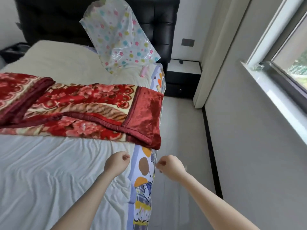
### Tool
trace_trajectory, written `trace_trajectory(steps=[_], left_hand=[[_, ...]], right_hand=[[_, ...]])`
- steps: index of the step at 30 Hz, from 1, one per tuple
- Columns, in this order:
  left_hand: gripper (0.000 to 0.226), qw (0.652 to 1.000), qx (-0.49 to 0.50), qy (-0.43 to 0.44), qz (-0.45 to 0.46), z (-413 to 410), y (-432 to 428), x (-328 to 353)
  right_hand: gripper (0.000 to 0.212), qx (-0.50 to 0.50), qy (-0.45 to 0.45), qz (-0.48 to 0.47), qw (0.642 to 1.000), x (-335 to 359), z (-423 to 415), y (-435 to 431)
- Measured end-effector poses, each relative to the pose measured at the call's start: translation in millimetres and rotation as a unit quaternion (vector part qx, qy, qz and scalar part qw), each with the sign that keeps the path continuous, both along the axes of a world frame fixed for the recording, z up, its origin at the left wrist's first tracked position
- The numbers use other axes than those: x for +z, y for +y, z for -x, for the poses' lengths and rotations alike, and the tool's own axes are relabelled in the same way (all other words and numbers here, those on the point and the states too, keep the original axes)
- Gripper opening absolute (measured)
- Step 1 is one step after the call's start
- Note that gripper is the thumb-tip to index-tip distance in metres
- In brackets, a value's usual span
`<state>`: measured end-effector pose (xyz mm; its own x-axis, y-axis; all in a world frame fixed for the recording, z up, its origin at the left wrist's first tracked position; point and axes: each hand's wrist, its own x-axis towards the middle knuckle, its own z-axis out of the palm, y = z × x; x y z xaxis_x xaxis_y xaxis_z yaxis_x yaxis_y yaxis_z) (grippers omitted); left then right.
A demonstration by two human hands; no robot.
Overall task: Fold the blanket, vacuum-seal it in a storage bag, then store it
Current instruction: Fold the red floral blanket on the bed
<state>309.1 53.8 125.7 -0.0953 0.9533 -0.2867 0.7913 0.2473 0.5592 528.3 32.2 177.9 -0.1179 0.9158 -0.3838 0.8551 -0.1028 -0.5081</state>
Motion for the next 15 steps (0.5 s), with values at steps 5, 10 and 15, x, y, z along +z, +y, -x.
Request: trace_trajectory(steps=[5, 10, 15], left_hand=[[0.02, 0.998, 0.047, -0.023, 0.017, -6, 27, -22], [0.014, 0.996, 0.072, -0.03, 0.039, -12, 76, -37], [0.013, 0.993, 0.099, -0.026, 0.059, -10, 107, -50]], right_hand=[[0.031, 0.026, 0.008, 0.031, 0.999, -22, 0, 51], [0.021, 0.041, 0.026, 0.027, 0.998, -46, 5, 112], [0.025, 0.041, 0.048, 0.025, 0.998, -60, -1, 154]])
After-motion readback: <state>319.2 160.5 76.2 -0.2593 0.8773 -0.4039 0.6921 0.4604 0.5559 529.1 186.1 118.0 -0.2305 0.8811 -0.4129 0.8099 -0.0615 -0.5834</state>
